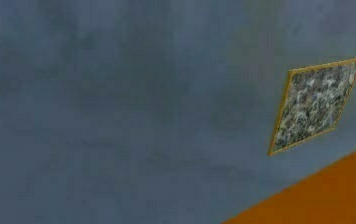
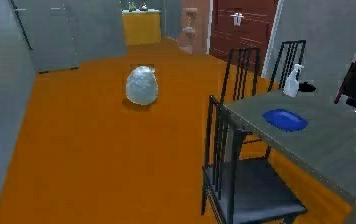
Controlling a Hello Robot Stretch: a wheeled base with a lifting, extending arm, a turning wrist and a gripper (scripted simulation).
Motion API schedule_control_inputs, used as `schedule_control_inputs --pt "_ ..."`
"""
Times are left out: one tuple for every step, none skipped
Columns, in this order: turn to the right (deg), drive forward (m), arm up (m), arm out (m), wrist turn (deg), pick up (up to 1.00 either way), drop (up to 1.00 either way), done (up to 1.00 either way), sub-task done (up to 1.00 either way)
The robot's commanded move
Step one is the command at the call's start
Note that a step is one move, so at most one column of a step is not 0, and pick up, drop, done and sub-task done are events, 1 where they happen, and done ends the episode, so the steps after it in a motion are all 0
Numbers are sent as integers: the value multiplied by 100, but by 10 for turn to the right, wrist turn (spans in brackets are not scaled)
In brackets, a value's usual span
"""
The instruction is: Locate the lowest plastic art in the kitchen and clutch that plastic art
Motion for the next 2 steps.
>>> schedule_control_inputs --pt "450 0 0 0 0 0 0 0 0" --pt "150 0 0 0 0 0 0 0 0"
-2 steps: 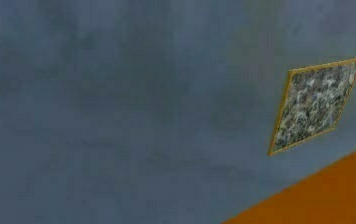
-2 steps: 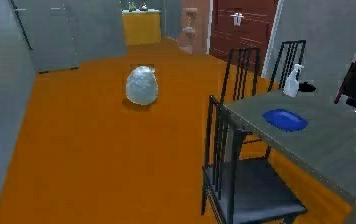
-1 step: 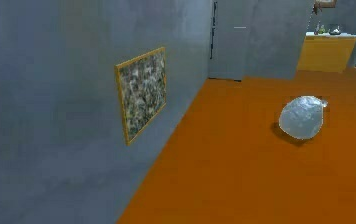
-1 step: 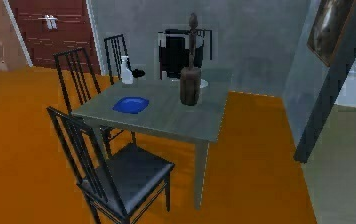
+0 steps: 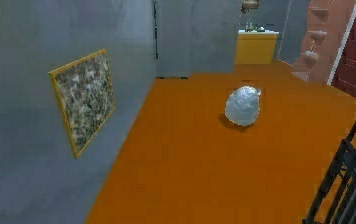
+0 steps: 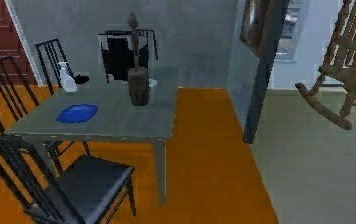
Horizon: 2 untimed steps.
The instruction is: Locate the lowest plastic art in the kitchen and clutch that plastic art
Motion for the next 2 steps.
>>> schedule_control_inputs --pt "0 100 0 0 0 0 0 0 0" --pt "30 0 0 0 0 0 0 0 0"
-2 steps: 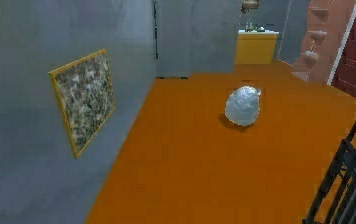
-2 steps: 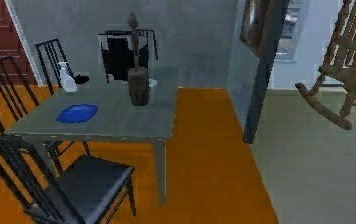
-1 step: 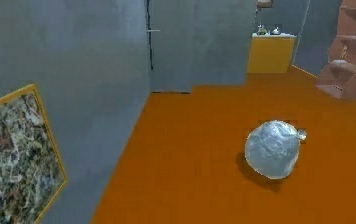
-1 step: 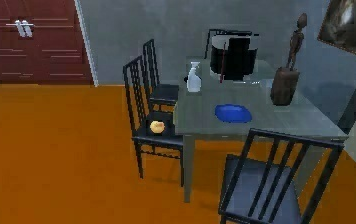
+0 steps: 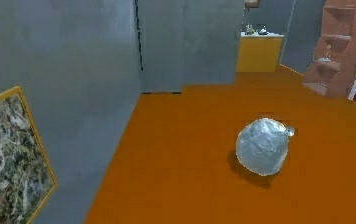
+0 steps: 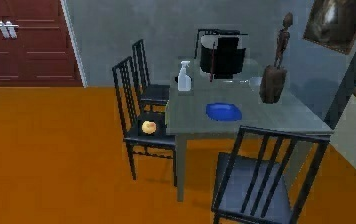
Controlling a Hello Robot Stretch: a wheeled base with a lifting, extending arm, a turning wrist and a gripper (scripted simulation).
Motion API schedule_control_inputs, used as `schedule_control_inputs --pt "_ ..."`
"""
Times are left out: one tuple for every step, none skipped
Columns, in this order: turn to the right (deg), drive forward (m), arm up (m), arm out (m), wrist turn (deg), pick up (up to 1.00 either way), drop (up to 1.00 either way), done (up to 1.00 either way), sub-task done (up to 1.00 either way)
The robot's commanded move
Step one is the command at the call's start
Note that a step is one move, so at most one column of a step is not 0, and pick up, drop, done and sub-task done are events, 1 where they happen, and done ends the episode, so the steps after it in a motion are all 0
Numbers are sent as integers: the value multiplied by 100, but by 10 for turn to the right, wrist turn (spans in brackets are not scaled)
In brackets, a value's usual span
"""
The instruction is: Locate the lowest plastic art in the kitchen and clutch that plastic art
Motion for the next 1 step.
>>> schedule_control_inputs --pt "30 0 0 0 0 0 0 0 0"
